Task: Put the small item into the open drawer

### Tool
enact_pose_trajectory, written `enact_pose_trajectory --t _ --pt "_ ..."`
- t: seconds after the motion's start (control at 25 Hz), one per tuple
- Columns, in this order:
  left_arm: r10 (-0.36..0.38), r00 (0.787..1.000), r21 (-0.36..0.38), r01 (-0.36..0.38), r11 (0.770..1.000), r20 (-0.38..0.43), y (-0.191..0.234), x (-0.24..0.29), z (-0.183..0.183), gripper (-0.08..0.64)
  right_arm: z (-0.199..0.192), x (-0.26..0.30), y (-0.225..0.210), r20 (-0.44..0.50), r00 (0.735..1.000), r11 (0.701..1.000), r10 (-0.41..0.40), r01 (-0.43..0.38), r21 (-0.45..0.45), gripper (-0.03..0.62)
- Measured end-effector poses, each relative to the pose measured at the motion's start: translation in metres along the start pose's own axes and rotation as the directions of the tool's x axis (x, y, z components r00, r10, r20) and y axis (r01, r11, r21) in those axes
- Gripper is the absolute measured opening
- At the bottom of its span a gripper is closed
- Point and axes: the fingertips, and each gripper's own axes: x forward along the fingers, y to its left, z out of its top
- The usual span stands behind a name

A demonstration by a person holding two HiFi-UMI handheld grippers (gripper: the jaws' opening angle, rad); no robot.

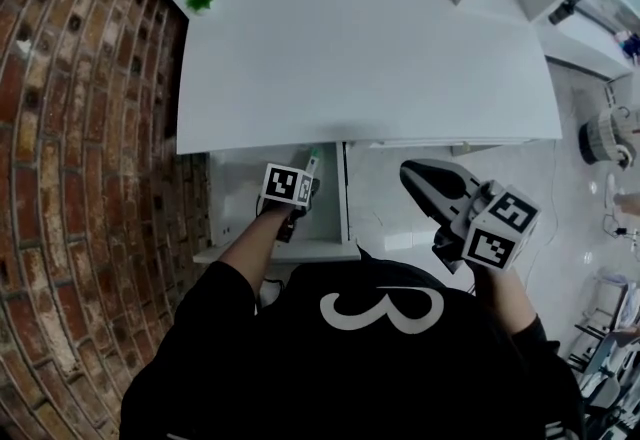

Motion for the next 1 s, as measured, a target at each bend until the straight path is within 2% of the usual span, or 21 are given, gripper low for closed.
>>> enact_pose_trajectory --t 0.12,0.2,0.4,0.52,0.6,0.68,0.72,0.8,1.0 --pt "-0.034 0.999 -0.028 0.034 0.999 0.018 -0.001 -0.008 0.002 0.267 0.001 0.0 0.011 0.012 1.0 1.0 -0.012 0.012 0.0 0.011" --pt "-0.042 0.998 -0.019 0.042 0.999 0.046 -0.002 -0.02 0.006 0.308 0.0 -0.001 0.021 0.016 1.0 1.0 -0.017 0.017 -0.006 0.011" --pt "-0.068 0.989 0.052 0.061 0.997 0.134 -0.015 -0.064 0.016 0.325 -0.006 -0.001 0.048 0.026 1.0 1.0 -0.016 0.016 0.005 0.011" --pt "-0.077 0.974 0.106 0.055 0.993 0.213 -0.028 -0.104 0.025 0.313 -0.01 0.001 0.06 0.04 0.999 1.0 -0.026 0.025 0.012 0.009" --pt "-0.09 0.953 0.165 0.043 0.985 0.29 -0.044 -0.139 0.034 0.275 -0.016 0.001 0.066 0.047 0.998 0.999 -0.035 0.034 0.016 0.009" --pt "-0.125 0.923 0.215 0.047 0.976 0.365 -0.065 -0.175 0.041 0.254 -0.022 0.001 0.072 0.052 0.998 0.999 -0.039 0.037 0.031 0.009" --pt "-0.152 0.906 0.234 0.06 0.97 0.394 -0.076 -0.193 0.041 0.232 -0.026 0.001 0.076 0.053 0.998 0.999 -0.039 0.037 0.04 0.009" --pt "-0.211 0.874 0.268 0.097 0.958 0.439 -0.095 -0.225 0.038 0.142 -0.031 0.003 0.086 0.054 0.998 0.998 -0.038 0.035 0.053 0.009" --pt "-0.327 0.788 0.289 0.198 0.937 0.522 -0.13 -0.297 0.024 0.046 -0.032 0.001 0.118 0.085 0.996 0.999 -0.016 0.013 0.035 0.009"
